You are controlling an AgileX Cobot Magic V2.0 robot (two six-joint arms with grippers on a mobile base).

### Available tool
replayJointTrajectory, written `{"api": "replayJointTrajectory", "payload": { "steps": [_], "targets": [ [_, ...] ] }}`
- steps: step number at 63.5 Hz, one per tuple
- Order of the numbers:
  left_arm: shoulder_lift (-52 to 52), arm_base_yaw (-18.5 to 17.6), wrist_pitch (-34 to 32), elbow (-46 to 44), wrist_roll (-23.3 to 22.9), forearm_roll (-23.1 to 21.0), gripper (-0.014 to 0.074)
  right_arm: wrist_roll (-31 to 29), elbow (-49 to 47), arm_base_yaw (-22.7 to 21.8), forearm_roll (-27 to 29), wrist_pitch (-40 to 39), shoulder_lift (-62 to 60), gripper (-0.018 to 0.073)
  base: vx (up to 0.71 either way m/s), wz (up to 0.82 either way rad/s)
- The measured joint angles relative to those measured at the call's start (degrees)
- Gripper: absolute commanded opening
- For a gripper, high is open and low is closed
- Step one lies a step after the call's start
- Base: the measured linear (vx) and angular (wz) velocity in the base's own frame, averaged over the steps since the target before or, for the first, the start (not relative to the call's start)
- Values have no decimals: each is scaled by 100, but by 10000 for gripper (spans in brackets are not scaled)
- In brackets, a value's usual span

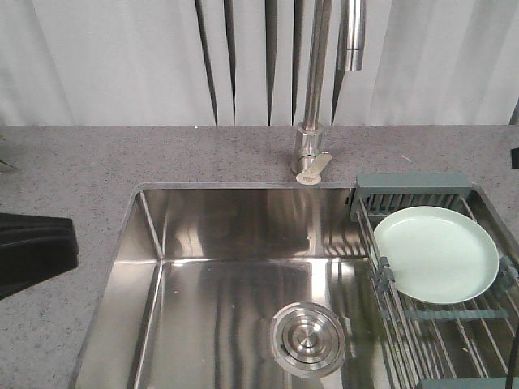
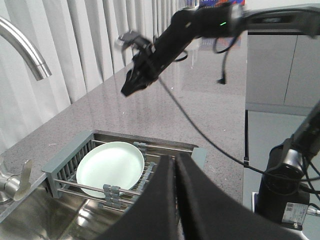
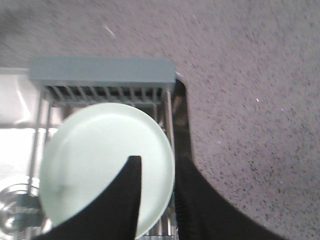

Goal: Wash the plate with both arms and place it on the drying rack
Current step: 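Lift the right gripper away from the plate on the rack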

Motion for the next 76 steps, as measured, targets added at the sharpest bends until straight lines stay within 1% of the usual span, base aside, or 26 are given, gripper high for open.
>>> {"api": "replayJointTrajectory", "payload": {
  "steps": [5, 11, 17, 20, 23, 27, 35, 41, 47, 55, 65, 76],
  "targets": [
    [0, 0, 0, 0, 0, 0, -6, -666, 0, 0, 736, 377, -695, -8, 0, 0],
    [0, 0, 0, 0, 0, 0, -6, -1394, 0, 0, 1431, 843, -1457, -7, 0, 0],
    [0, 0, 0, 0, 0, 0, -6, -1910, 129, 0, 2088, 1145, -2200, -5, 0, 0],
    [0, 0, 0, 0, 0, 0, -6, -2107, 296, 0, 2293, 1190, -2592, -6, 0, 0],
    [0, 0, 0, 0, 0, 0, -6, -2339, 672, 0, 2598, 1236, -2993, -4, 0, 0],
    [0, 0, 0, 0, 0, 0, -6, -2573, 1171, 0, 2811, 1266, -3516, -4, 0, 0],
    [0, 0, 0, 0, 0, 0, -6, -2871, 2326, 145, 2889, 1181, -4210, -4, 0, 0],
    [0, 0, 11, 0, 0, 0, -6, -3127, 3075, 482, 2889, 1056, -4531, -4, 0, 0],
    [0, 0, 76, 0, 0, 0, -6, -3322, 3569, 786, 2889, 918, -4762, -4, 0, 0],
    [0, 0, 157, 0, 0, 0, -6, -3382, 3935, 904, 2889, 617, -5021, -4, 0, 0],
    [0, 0, 216, 0, 0, 0, -6, -3382, 4306, 911, 2890, 515, -5231, -4, 0, 0],
    [0, 0, 532, 0, -31, 0, -6, -3382, 4469, 911, 2890, 305, -5344, -4, 0, 0]
  ]
}}
